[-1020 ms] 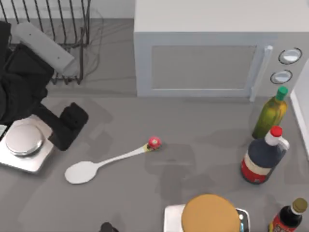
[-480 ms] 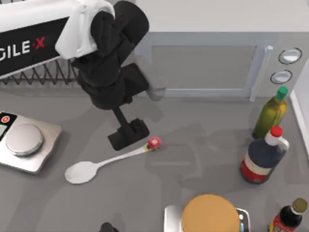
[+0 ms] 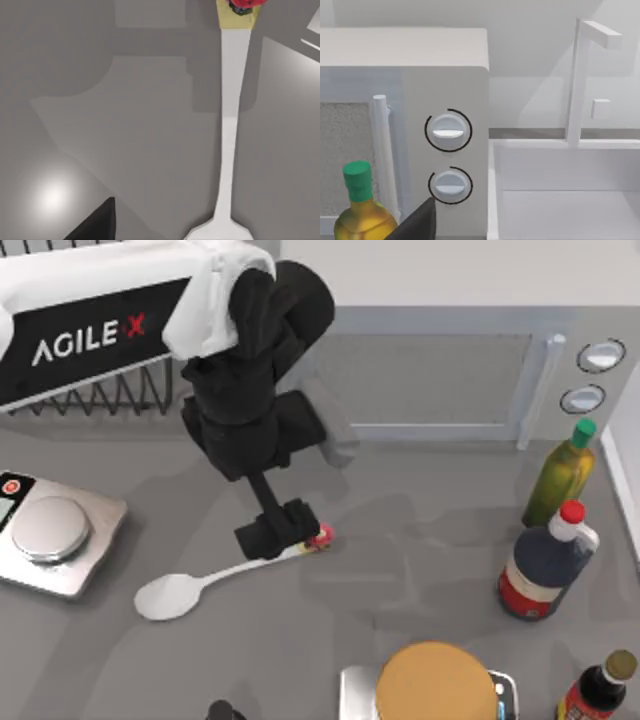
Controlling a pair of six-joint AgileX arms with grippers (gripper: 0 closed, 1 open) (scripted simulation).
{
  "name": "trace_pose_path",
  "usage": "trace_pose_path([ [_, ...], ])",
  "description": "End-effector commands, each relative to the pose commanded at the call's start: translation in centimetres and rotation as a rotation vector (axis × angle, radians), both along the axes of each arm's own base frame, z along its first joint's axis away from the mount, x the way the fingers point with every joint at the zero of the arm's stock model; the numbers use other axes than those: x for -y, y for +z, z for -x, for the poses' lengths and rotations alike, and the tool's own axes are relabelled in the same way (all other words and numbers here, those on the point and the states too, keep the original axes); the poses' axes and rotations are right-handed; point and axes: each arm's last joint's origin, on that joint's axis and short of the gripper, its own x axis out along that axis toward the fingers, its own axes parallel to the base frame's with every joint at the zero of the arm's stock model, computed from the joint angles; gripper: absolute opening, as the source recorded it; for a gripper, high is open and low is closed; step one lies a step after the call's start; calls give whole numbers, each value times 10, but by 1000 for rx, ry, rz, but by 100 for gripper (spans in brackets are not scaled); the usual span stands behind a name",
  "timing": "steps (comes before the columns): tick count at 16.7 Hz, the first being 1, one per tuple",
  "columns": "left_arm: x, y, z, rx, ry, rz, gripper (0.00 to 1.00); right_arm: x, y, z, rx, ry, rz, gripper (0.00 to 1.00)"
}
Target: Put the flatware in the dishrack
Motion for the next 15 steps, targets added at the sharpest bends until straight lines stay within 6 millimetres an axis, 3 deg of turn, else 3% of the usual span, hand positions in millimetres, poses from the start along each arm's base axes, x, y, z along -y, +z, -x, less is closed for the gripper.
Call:
trace_pose_path([
  [4, -1, -13, -1, -4, 1, -3, 100, 0, 0, 0, 0, 0, 0, 100],
  [11, 1, -93, -1, 5, 1, 3, 100, 0, 0, 0, 0, 0, 0, 100],
  [15, 0, -100, 0, 0, 0, 0, 100, 0, 0, 0, 0, 0, 0, 100],
])
